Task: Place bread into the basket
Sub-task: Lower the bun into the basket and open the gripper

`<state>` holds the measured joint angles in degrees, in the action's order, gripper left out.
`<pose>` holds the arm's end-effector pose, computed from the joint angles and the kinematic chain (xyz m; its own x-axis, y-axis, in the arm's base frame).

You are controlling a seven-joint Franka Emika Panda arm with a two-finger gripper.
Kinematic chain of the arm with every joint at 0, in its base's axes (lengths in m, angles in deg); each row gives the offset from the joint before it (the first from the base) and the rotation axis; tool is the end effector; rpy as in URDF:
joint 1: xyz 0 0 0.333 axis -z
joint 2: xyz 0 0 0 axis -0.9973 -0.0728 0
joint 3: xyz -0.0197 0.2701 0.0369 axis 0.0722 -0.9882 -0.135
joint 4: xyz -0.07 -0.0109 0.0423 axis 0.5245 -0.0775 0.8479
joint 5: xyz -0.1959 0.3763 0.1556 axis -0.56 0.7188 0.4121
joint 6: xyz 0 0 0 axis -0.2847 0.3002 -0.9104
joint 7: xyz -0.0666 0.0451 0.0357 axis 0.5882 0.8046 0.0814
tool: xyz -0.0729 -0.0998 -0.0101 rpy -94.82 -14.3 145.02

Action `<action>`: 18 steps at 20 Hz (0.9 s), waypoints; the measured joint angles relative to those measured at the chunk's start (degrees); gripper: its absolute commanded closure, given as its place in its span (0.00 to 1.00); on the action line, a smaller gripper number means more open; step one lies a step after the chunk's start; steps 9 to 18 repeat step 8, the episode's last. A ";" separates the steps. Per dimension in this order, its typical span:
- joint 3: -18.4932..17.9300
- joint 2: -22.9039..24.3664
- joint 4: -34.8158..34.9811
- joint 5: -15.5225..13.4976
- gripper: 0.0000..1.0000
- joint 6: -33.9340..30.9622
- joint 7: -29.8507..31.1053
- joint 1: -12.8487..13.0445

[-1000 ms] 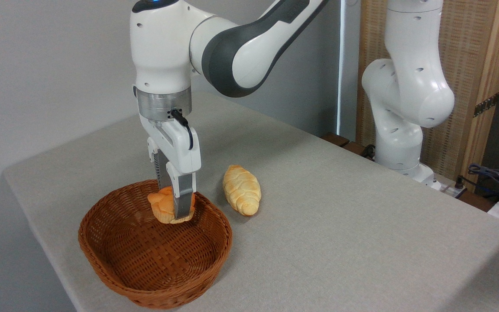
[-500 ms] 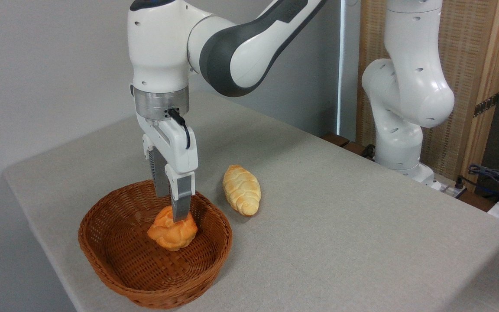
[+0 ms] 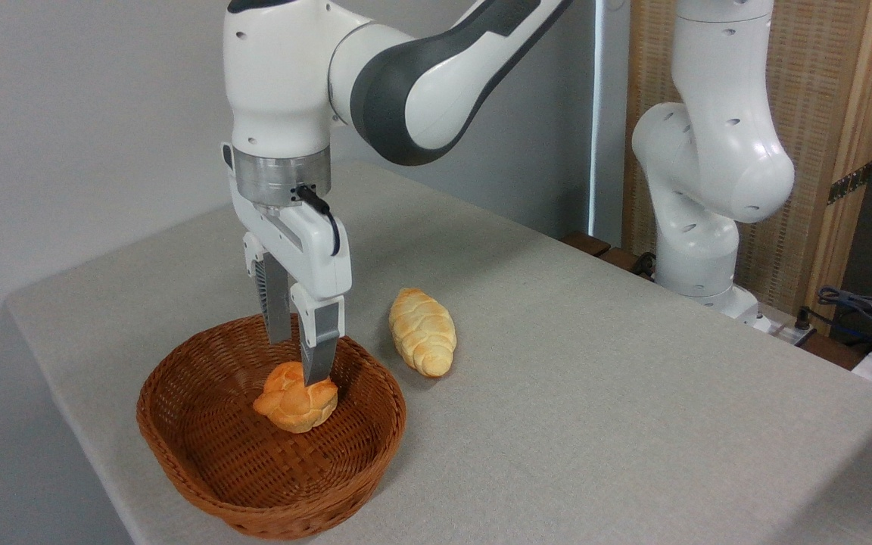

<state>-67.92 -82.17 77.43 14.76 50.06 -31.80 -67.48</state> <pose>0.6217 -0.1055 0.3973 0.6468 -0.7420 0.1763 -0.7451 -0.6641 -0.0613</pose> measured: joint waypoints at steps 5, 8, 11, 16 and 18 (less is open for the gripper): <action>-2.05 2.80 -0.25 0.00 0.00 -6.91 0.22 -0.16; -2.42 4.55 -0.28 0.00 0.00 -12.77 0.22 -0.18; -2.42 4.55 -0.28 0.00 0.00 -12.77 0.22 -0.18; -2.42 4.55 -0.28 0.00 0.00 -12.77 0.22 -0.18; -2.42 4.55 -0.28 0.00 0.00 -12.77 0.22 -0.18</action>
